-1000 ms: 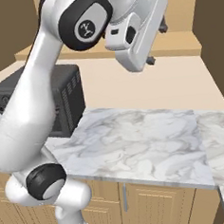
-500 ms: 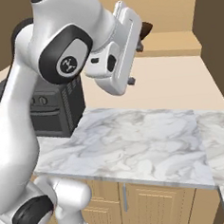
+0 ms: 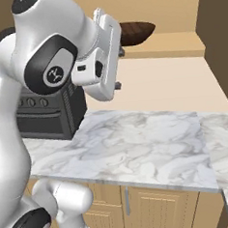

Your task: Move the bowls from the cabinet to the plates on the dining table.

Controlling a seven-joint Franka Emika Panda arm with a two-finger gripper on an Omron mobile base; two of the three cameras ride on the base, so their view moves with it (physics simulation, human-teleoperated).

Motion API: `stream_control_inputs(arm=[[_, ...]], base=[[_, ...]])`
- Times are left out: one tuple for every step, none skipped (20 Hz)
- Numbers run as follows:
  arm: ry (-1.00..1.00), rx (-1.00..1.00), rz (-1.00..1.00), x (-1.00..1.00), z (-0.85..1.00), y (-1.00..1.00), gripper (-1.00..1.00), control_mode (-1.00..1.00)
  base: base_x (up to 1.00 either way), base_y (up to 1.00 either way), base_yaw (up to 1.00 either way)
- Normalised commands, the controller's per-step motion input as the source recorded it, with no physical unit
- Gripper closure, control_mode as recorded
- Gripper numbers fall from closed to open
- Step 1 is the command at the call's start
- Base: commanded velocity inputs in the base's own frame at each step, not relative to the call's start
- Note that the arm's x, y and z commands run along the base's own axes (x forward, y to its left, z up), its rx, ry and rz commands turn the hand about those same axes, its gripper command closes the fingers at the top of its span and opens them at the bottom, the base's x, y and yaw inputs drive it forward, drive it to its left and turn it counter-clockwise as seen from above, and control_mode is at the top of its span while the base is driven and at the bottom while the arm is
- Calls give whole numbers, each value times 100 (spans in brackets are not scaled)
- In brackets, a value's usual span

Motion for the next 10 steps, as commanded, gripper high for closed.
stream_control_inputs(arm=[[3,4,13,7,18,31,-100,-100],[3,4,13,8,17,31,-100,-100],[1,5,13,8,16,30,-100,-100],[1,6,13,8,16,29,-100,-100],[1,6,13,9,12,28,-100,-100],[2,7,14,8,9,27,-100,-100],[1,7,14,7,5,27,-100,-100],[1,8,14,7,3,26,-100,-100],[0,8,14,5,0,27,-100,-100],[0,9,13,5,0,28,-100,-100]], base=[[0,0,0],[0,0,0],[0,0,0],[0,0,0],[0,0,0],[0,0,0],[0,0,0],[0,0,0],[0,0,0],[0,0,0]])
